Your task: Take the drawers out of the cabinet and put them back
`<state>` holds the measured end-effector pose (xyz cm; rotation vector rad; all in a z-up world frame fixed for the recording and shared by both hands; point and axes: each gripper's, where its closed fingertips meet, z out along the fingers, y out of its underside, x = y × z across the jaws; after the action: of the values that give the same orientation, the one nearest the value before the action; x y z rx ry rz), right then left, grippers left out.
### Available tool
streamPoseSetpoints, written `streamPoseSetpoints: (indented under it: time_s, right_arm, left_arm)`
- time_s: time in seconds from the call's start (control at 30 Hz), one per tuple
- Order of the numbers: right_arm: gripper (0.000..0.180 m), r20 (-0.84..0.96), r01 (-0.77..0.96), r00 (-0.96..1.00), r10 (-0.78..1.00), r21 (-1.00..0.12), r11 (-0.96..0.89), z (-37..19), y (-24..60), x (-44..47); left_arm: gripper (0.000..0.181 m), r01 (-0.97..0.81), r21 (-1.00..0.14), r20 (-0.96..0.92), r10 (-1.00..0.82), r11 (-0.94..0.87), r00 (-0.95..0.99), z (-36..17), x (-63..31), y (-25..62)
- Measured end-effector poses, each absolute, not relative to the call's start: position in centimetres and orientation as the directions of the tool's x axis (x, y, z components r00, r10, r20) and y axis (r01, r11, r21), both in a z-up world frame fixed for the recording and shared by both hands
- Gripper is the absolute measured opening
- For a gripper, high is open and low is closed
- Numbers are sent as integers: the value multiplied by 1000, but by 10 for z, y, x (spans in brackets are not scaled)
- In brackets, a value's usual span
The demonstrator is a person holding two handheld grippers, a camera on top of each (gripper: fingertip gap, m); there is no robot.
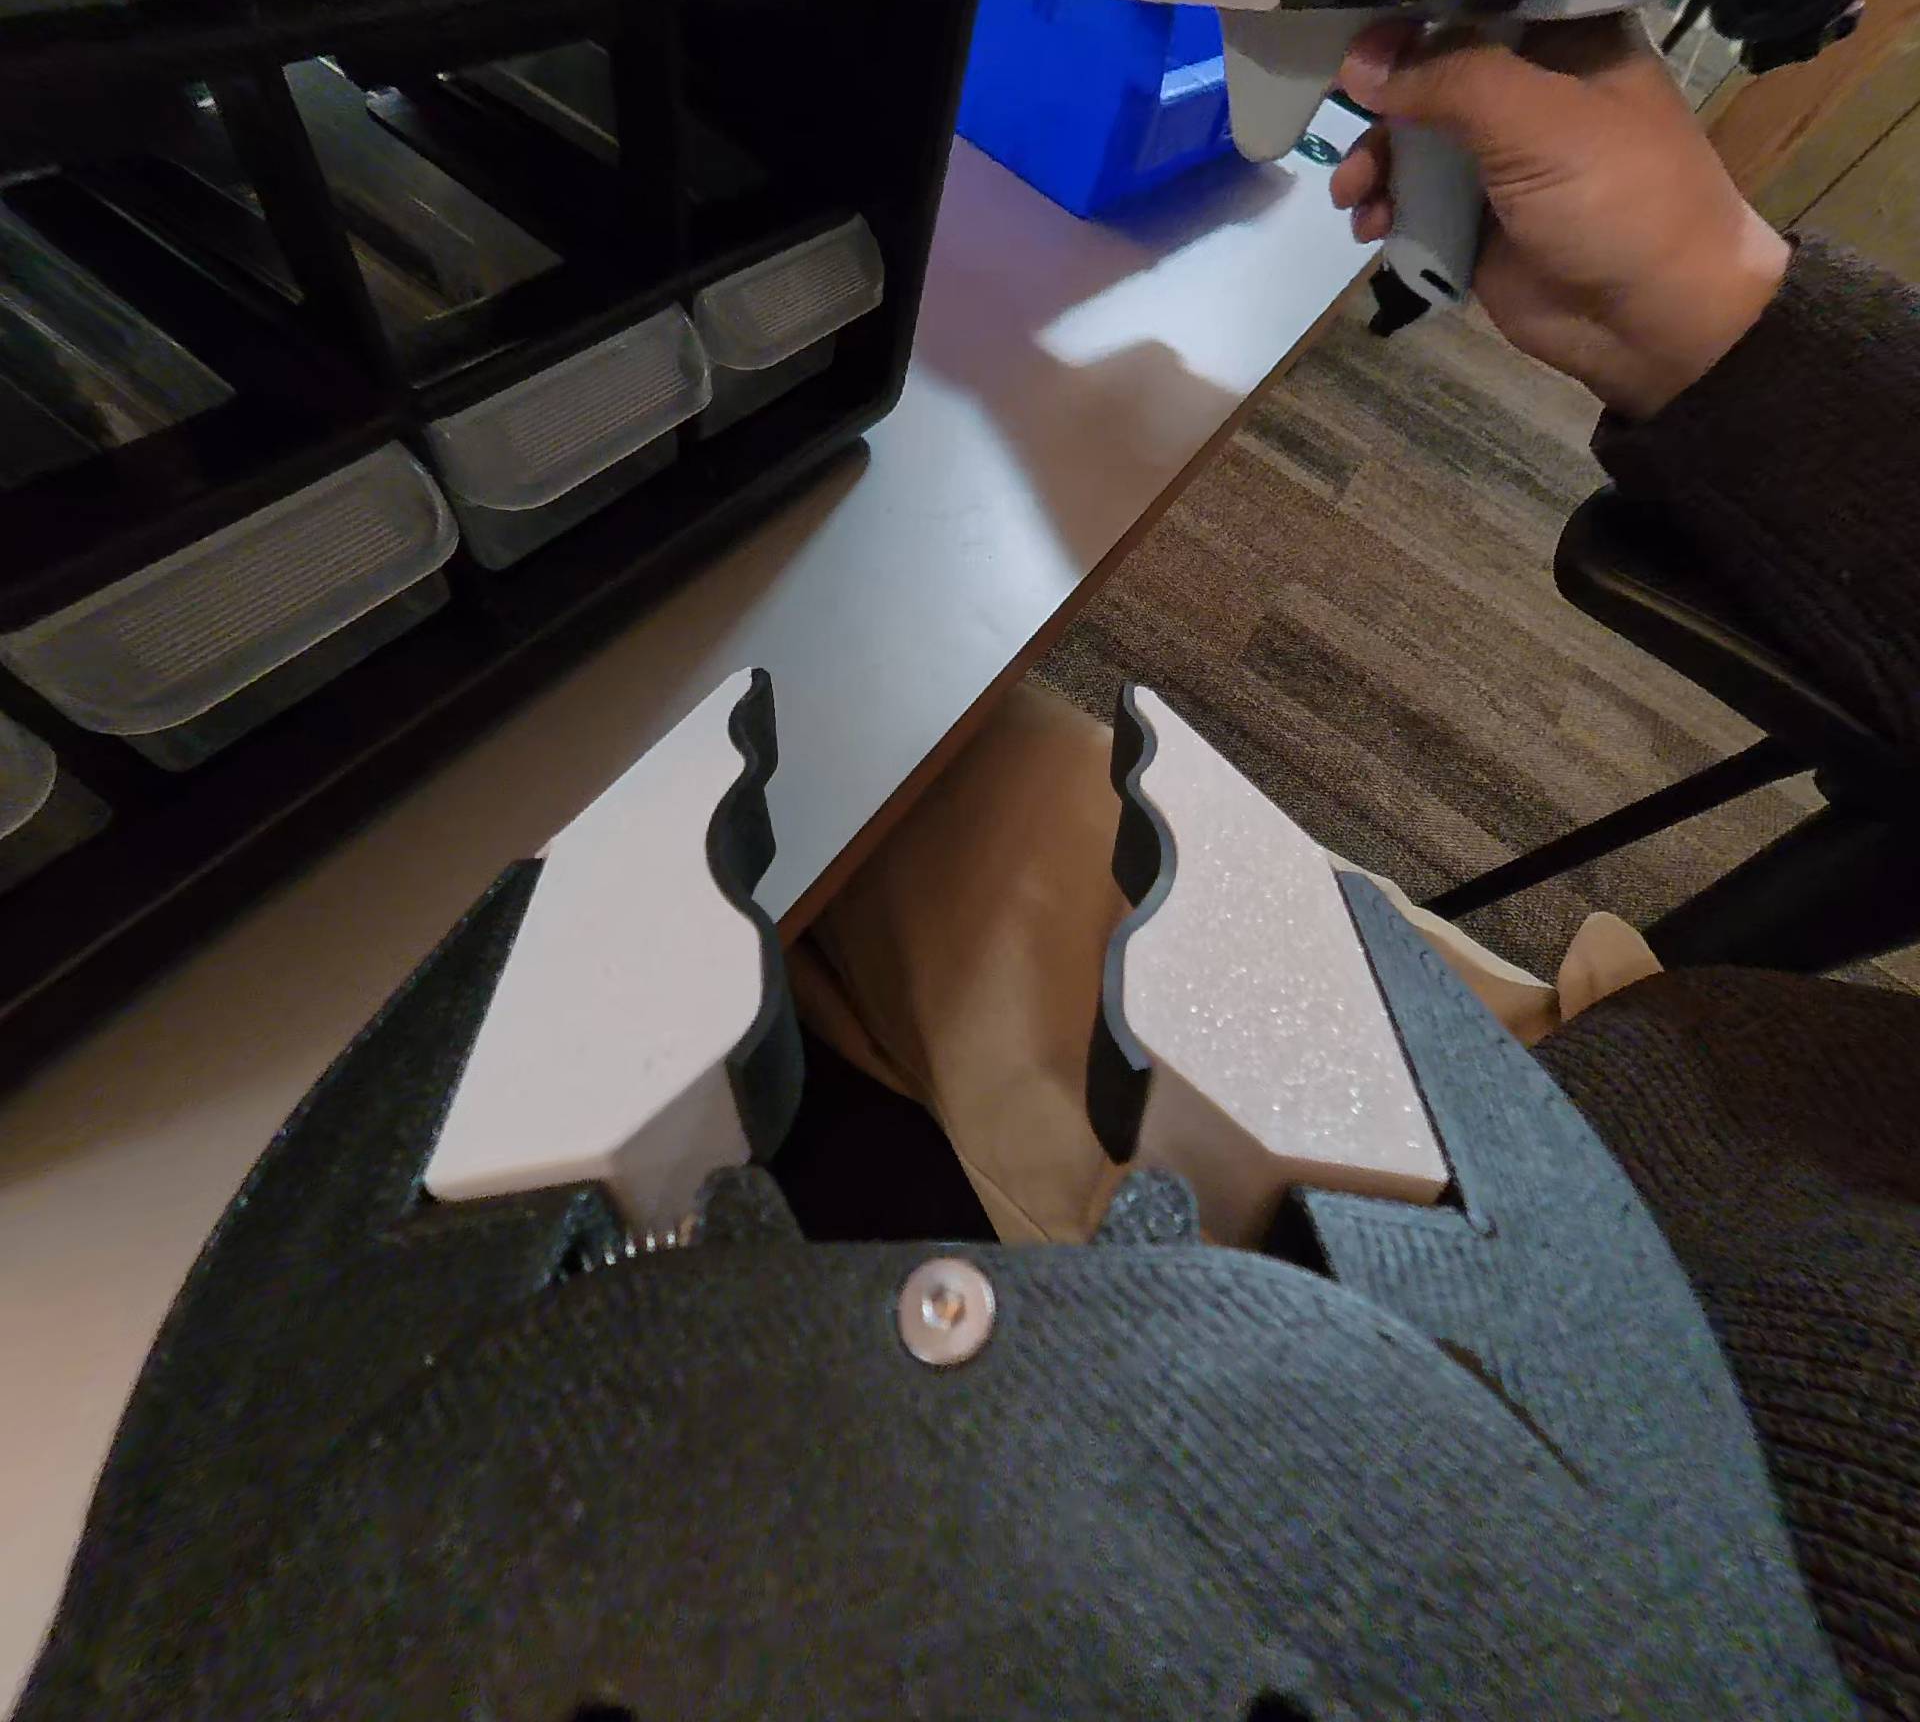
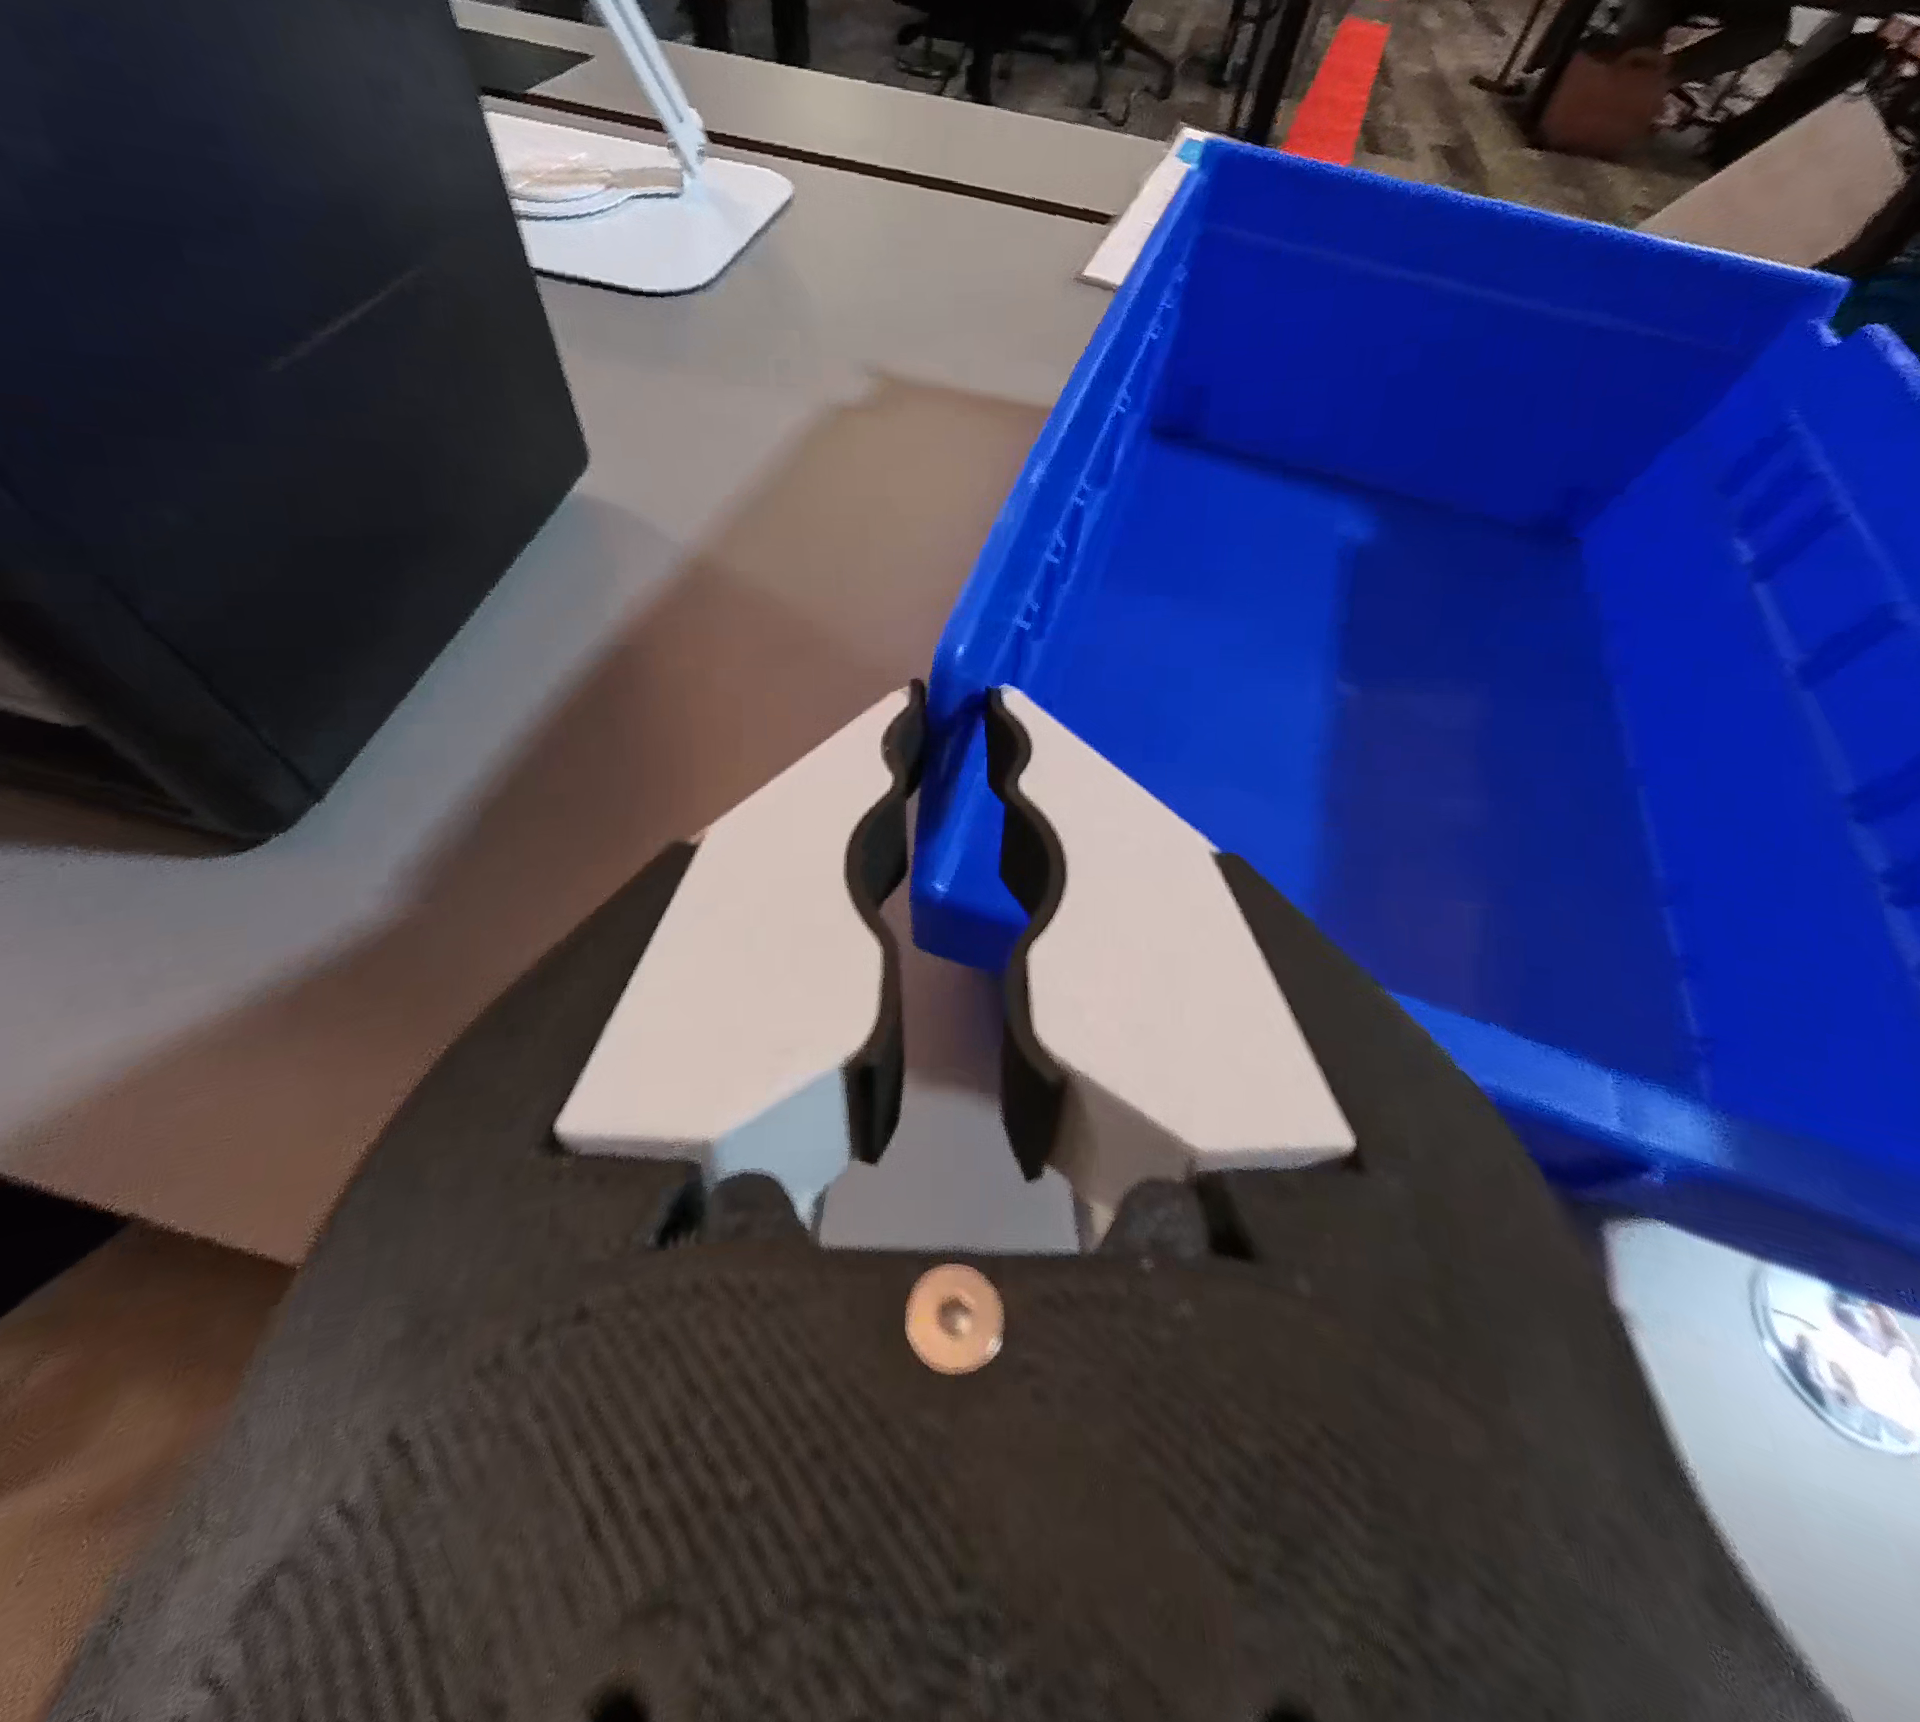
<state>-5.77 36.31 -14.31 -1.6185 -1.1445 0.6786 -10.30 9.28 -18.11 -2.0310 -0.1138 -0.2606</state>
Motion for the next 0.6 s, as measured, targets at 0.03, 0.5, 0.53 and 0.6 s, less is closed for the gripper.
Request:
streamPoseSetpoints:
  time_s: [0.03,0.5,0.53,0.6]
  right_arm:
    - [10,88,353,372,924,-934,-53,-143,359,-59]
    - [13,-34,354,200,979,-929,-104,-143,334,-54]
    - [13,-38,355,190,981,-929,-105,-142,334,-53]
    - [13,-40,354,182,983,-930,-103,-142,333,-51]
  left_arm:
    - [63,193,-868,233,-32,-457,972,-181,-103,93]
    - [63,202,-867,240,-28,-456,970,-181,-105,93]
    - [63,202,-866,241,-28,-457,970,-181,-105,93]
    - [63,203,-867,241,-28,-456,970,-181,-105,93]
